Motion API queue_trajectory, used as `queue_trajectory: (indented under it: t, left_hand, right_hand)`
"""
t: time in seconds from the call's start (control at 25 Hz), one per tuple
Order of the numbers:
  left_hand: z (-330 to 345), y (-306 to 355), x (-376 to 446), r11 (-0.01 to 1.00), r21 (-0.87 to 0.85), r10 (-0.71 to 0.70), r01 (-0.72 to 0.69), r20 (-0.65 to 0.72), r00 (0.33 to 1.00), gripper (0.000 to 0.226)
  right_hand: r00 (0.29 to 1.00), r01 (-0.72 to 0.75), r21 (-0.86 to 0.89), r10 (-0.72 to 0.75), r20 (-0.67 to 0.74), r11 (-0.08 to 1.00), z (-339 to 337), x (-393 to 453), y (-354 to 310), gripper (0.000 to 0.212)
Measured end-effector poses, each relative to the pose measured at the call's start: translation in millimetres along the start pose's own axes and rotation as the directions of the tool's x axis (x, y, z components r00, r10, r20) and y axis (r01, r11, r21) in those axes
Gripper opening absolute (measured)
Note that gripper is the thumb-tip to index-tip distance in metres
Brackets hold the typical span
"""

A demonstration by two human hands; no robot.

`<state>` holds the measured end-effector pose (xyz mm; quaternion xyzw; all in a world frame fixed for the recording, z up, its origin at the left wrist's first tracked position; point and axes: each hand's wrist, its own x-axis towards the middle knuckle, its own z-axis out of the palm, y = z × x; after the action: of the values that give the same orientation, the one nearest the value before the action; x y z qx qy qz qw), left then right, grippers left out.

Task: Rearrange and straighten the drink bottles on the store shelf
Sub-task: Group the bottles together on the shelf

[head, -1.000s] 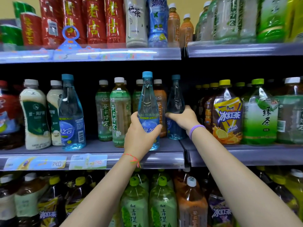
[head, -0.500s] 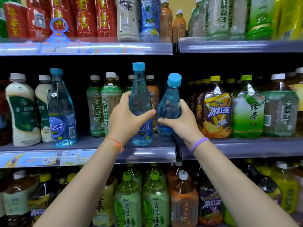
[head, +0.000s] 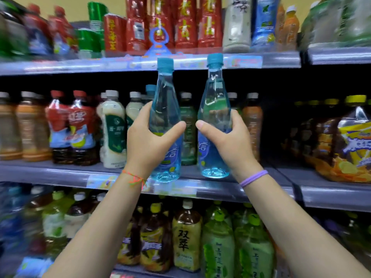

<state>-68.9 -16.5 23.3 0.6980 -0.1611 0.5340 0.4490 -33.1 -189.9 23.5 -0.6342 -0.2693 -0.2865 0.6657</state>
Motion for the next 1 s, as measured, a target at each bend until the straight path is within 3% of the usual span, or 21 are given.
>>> queue_trajectory:
  t: [0.16,0.28,0.48,0.56,0.64,0.72,0.88,0.92,1.0]
  left_hand:
    - [-57,-53,15,0.994,0.093,-0.045,0.051,-0.069,0.997,0.055]
    - [-78,-85,25,0.993,0.107,-0.043,0.044,-0.011,0.999,0.072]
    - [-74,-104,37,0.997,0.041,-0.06,0.058,0.039,0.997,0.071]
    - [-65,-103,36,0.998,0.013,-0.061,0.06,0.028,0.998,0.073]
    - [-54,-101,33,0.997,-0.009,-0.073,0.074,0.012,0.997,0.08]
    - [-43,-104,31,0.997,0.002,-0.08,0.08,0.004,0.997,0.084]
    - [-23,-113,33,0.992,0.128,0.019,-0.017,-0.011,1.0,0.082]
    - [-19,-117,34,0.98,0.192,0.058,-0.052,-0.023,0.998,0.082]
    - [-11,-124,32,0.955,0.28,0.111,-0.095,-0.041,0.993,0.081]
  right_hand:
    - [0.998,-0.064,0.019,0.063,0.022,0.998,75,-4,9,0.034]
    - [0.997,-0.075,-0.024,0.075,-0.002,0.997,116,-1,13,0.03]
    - [0.993,-0.017,-0.195,-0.006,-0.116,0.981,139,9,32,0.037]
    - [0.993,-0.052,-0.278,0.02,-0.12,0.959,141,11,39,0.049]
    - [0.988,-0.104,-0.331,0.058,-0.145,0.938,142,12,47,0.08]
    - [0.987,-0.119,-0.373,0.068,-0.149,0.92,139,7,51,0.089]
    - [0.999,-0.036,-0.667,0.014,-0.039,0.744,124,2,42,0.064]
    - [0.999,0.003,-0.743,-0.037,-0.029,0.67,120,1,38,0.059]
    - [0.957,0.105,-0.874,-0.288,-0.041,0.474,107,1,33,0.048]
